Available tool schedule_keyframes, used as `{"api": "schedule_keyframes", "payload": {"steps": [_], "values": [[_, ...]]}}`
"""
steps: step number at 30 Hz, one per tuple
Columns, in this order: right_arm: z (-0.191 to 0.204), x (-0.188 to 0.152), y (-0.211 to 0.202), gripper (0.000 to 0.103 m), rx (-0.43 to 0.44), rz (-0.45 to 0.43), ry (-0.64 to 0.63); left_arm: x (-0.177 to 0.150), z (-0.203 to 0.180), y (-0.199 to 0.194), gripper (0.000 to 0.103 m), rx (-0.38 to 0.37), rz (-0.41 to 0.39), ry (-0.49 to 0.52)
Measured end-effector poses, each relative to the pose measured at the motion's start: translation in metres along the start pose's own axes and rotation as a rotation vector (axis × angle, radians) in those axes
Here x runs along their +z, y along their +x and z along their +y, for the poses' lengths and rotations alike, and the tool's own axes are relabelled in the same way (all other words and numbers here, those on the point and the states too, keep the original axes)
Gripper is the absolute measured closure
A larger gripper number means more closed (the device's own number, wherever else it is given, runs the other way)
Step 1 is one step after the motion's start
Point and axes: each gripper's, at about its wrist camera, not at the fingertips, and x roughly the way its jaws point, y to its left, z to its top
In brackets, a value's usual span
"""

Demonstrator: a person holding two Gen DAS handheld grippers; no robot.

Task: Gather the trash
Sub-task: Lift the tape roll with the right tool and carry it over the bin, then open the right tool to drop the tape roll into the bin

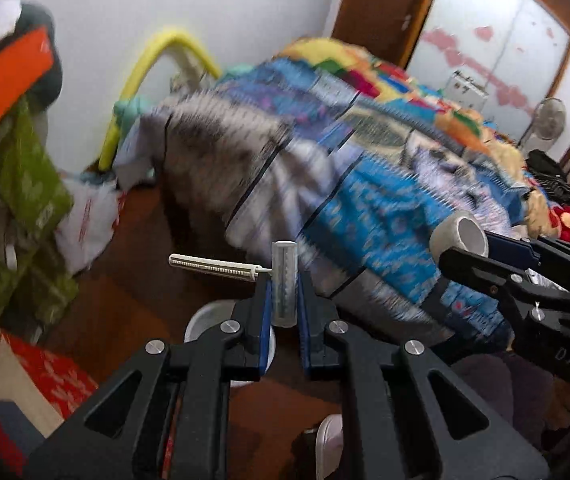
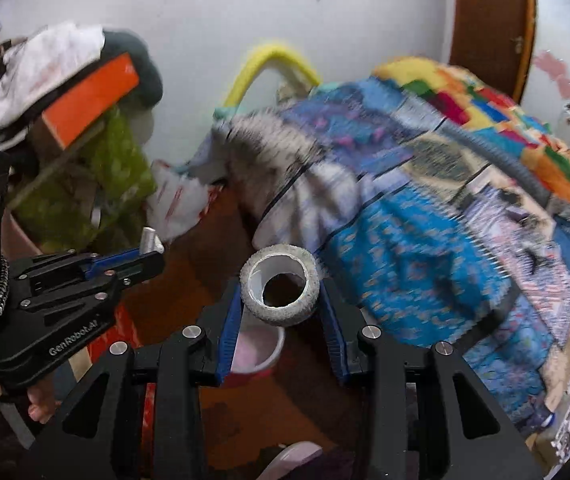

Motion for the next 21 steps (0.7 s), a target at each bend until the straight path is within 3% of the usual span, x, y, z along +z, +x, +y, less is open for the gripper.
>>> {"api": "schedule_keyframes", "payload": {"steps": [12, 21], "values": [[0.018, -0.024, 0.129, 0.068, 0.072, 0.295, -0.027, -0.048, 0.062, 0.104, 0.092, -0.001, 0.291, -0.154], [0.021, -0.021, 0.185, 0.067, 0.166, 0.452, 0.033, -0.07, 0.08, 0.164, 0.092, 0.0, 0.443, -0.239]]}}
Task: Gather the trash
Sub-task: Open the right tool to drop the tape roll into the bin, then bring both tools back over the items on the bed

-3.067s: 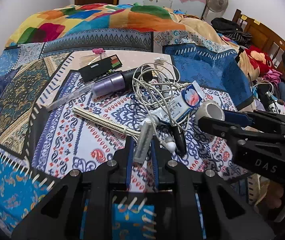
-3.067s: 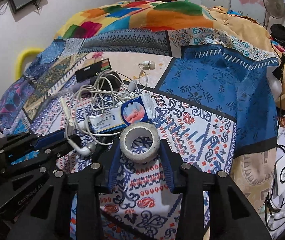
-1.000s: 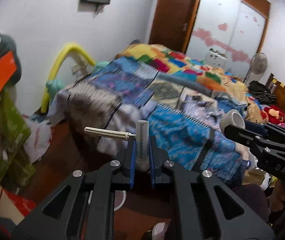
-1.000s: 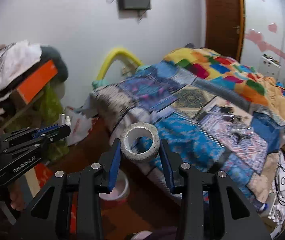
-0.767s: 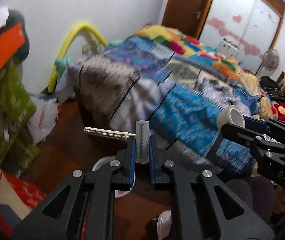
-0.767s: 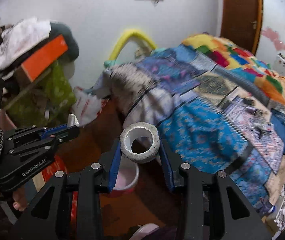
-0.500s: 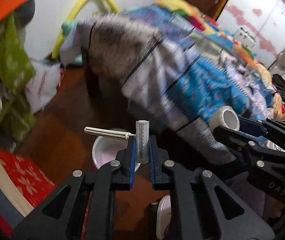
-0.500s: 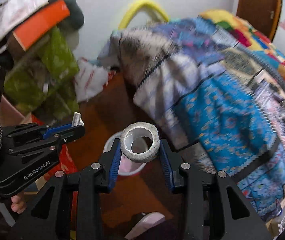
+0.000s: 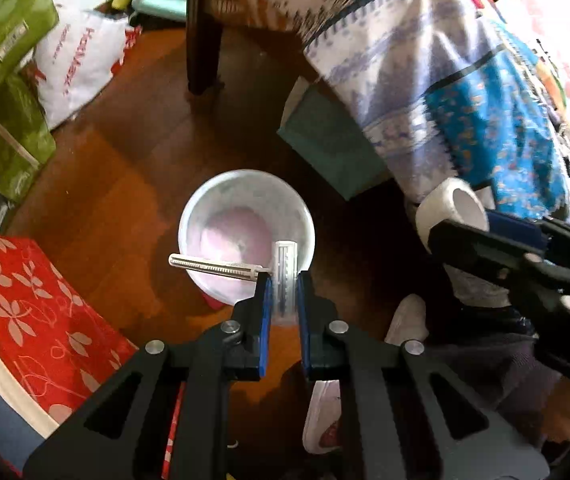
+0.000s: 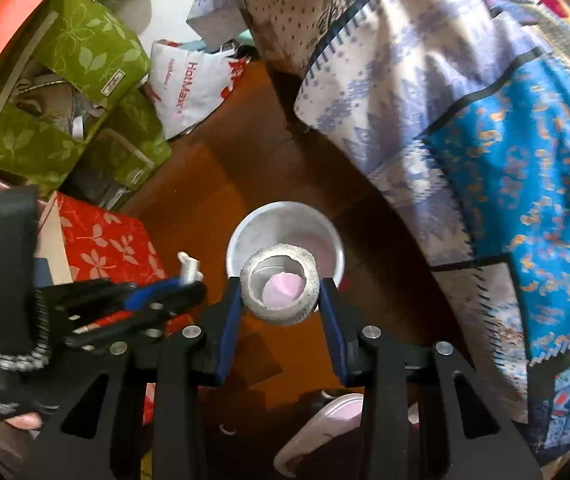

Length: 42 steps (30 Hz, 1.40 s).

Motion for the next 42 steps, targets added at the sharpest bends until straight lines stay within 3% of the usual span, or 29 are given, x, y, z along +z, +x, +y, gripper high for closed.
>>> {"api": "schedule_keyframes", "payload": {"steps": [6, 9, 11, 22, 30, 42], "values": [[-0.007, 0.011, 0.002, 0.065, 0.051, -0.019, 0.023, 0.011, 0.002, 0.004, 0.092, -0.016, 0.011, -0.015], [-0.009, 0.015, 0.002, 0.05, 0.06, -0.02, 0.028, 0.015, 0.006, 0.003, 0.082, -0.01, 0.01, -0.017], [-0.01, 0.017, 0.002, 0.046, 0.055, -0.024, 0.032, 0.017, 0.008, 0.001, 0.078, 0.01, 0.001, -0.023], [-0.008, 0.008, -0.019, 0.046, 0.024, -0.064, -0.012, 0.008, 0.011, -0.032, 0.078, 0.033, -0.066, -0.027], [-0.004, -0.009, -0.059, 0.046, -0.014, -0.148, -0.039, -0.003, -0.005, -0.075, 0.078, 0.03, -0.157, -0.014], [-0.012, -0.05, -0.167, 0.046, -0.046, -0.402, -0.034, -0.027, -0.077, -0.176, 0.078, 0.025, -0.391, 0.119]]}}
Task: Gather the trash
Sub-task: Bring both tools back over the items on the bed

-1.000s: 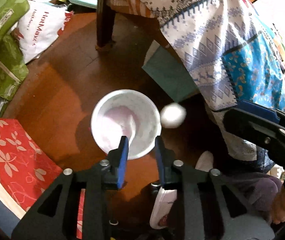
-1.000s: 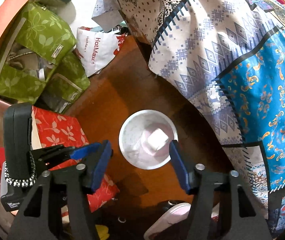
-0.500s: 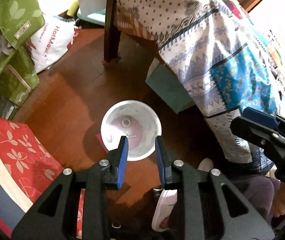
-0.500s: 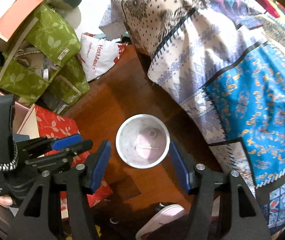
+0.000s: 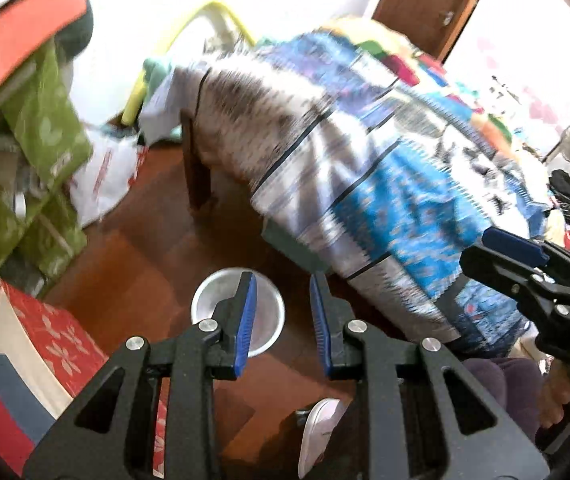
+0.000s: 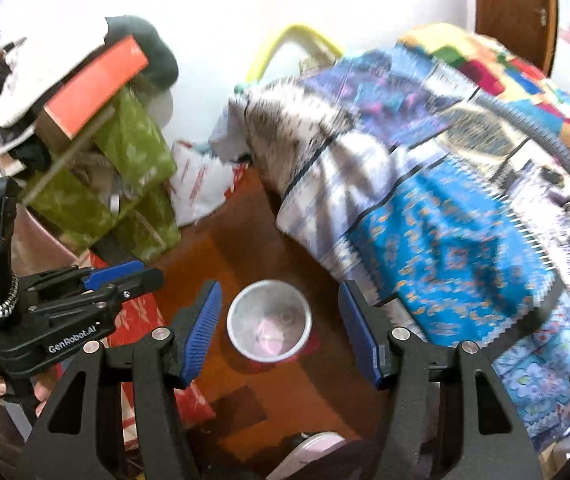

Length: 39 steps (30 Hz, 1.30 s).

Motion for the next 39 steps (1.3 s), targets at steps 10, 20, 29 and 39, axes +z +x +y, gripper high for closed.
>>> {"api": "schedule_keyframes", "payload": {"steps": [10, 20, 29, 39], "values": [[-0.033, -0.013, -0.107, 0.046, -0.093, -0.222, 0.03, 0.02, -0.081, -0.073, 0.078, -0.06, -0.192, 0.082], [-0.083, -0.025, -0.186, 0.045, -0.2, -0.387, 0.083, 0.033, -0.175, -0.099, 0.056, -0.134, -0.276, 0.204], [-0.147, -0.038, -0.218, 0.029, -0.316, -0.436, 0.177, 0.056, -0.25, -0.077, 0.035, -0.203, -0.258, 0.278], [-0.223, -0.052, -0.218, 0.029, -0.404, -0.399, 0.306, 0.08, -0.317, -0.014, 0.035, -0.247, -0.179, 0.362]]}}
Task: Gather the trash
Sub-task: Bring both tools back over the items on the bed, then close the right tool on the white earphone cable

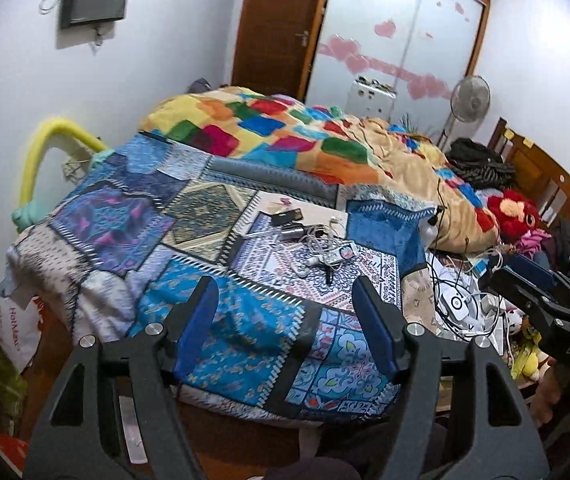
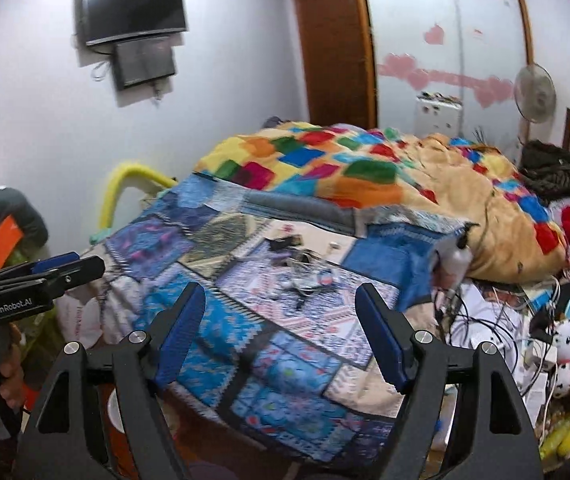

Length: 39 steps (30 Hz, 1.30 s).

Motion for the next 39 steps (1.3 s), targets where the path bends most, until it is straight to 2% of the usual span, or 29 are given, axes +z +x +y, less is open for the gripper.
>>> {"api": "schedule_keyframes", "payload": {"steps": [6, 11, 17, 22, 26, 29, 30, 32, 33, 34, 36, 39], "values": [[-0.036, -0.001, 0.033, 0.029, -0.031, 0.056, 0.056, 0.011, -0.012, 0.065, 0.035, -0.04, 0.08, 0.01], [-0.061, -0.002, 0.065, 0.029, -0.042, 0.104, 0.108, 0.013, -0.013, 0.115, 0.035, -0.045, 0.134, 0.015], [-0.087, -0.005, 0.118, 0.029, -0.012, 0.171, 0.194, 0.011, -0.007, 0.163, 0.035, -0.033, 0.183, 0.016], [-0.104, -0.011, 0.182, 0.03, 0.043, 0.258, 0.285, 0.004, 0.0, 0.194, 0.035, -0.019, 0.215, 0.021], [-0.111, -0.016, 0.228, 0.039, 0.083, 0.324, 0.34, -0.005, 0.008, 0.212, 0.035, -0.027, 0.245, 0.006], [-0.113, -0.021, 0.259, 0.041, 0.107, 0.369, 0.368, -0.009, 0.012, 0.222, 0.035, -0.03, 0.259, 0.007], [-0.114, -0.024, 0.269, 0.046, 0.111, 0.386, 0.382, -0.01, 0.012, 0.225, 0.035, -0.028, 0.265, 0.009], [-0.115, -0.027, 0.278, 0.05, 0.14, 0.4, 0.407, -0.012, 0.015, 0.23, 0.035, -0.029, 0.271, 0.006], [-0.115, -0.025, 0.276, 0.053, 0.137, 0.38, 0.409, -0.012, 0.017, 0.231, 0.035, -0.031, 0.272, 0.004], [-0.114, -0.023, 0.277, 0.057, 0.146, 0.375, 0.407, -0.013, 0.018, 0.232, 0.035, -0.03, 0.272, 0.002], [-0.112, -0.022, 0.279, 0.078, 0.184, 0.382, 0.414, -0.014, 0.02, 0.233, 0.035, -0.028, 0.271, -0.006], [-0.106, -0.022, 0.28, 0.09, 0.212, 0.393, 0.405, -0.016, 0.023, 0.235, 0.035, -0.031, 0.276, -0.02]]}}
